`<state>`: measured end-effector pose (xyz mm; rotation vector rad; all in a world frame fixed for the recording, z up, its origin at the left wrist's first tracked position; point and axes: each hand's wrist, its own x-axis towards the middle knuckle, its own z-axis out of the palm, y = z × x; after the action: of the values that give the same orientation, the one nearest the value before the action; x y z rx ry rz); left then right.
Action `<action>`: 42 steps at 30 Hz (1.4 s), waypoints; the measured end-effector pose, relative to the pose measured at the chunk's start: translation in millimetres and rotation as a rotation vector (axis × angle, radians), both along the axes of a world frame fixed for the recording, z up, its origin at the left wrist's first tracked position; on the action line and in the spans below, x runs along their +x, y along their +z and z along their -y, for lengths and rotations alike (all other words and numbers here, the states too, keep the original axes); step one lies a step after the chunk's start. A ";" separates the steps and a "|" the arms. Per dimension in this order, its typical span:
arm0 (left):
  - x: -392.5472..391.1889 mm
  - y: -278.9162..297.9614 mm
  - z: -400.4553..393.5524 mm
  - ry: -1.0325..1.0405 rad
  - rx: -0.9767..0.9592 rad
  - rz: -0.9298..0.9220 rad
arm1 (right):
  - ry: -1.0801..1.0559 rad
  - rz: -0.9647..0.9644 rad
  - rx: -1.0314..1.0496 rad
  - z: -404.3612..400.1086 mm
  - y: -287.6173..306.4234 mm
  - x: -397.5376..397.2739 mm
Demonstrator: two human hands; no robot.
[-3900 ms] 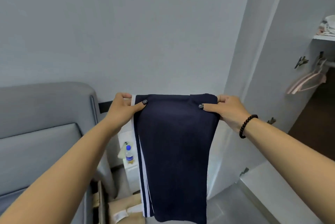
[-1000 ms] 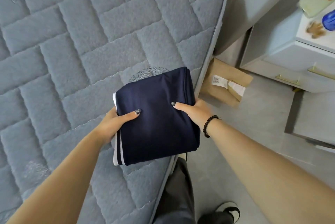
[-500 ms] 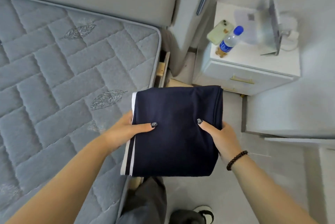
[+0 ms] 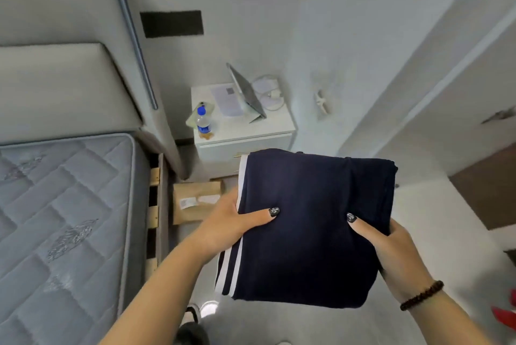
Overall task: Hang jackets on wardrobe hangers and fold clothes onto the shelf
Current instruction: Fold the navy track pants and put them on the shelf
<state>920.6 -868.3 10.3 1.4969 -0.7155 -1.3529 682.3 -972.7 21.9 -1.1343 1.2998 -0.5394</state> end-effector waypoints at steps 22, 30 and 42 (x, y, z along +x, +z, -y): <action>-321.1 210.1 257.0 -0.889 -0.396 0.098 | -0.803 0.034 -0.469 26.8 193.0 -319.2; -391.2 280.4 358.7 -1.100 -0.581 0.053 | -0.963 -0.081 -0.613 78.1 251.8 -357.8; -500.5 446.4 497.6 -1.037 -0.800 0.005 | -0.972 -0.180 -0.846 200.5 436.3 -452.4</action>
<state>420.1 -1365.9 456.7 0.4373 -1.9144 -1.4588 229.9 -1173.3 458.2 -1.1520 1.8213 -1.8668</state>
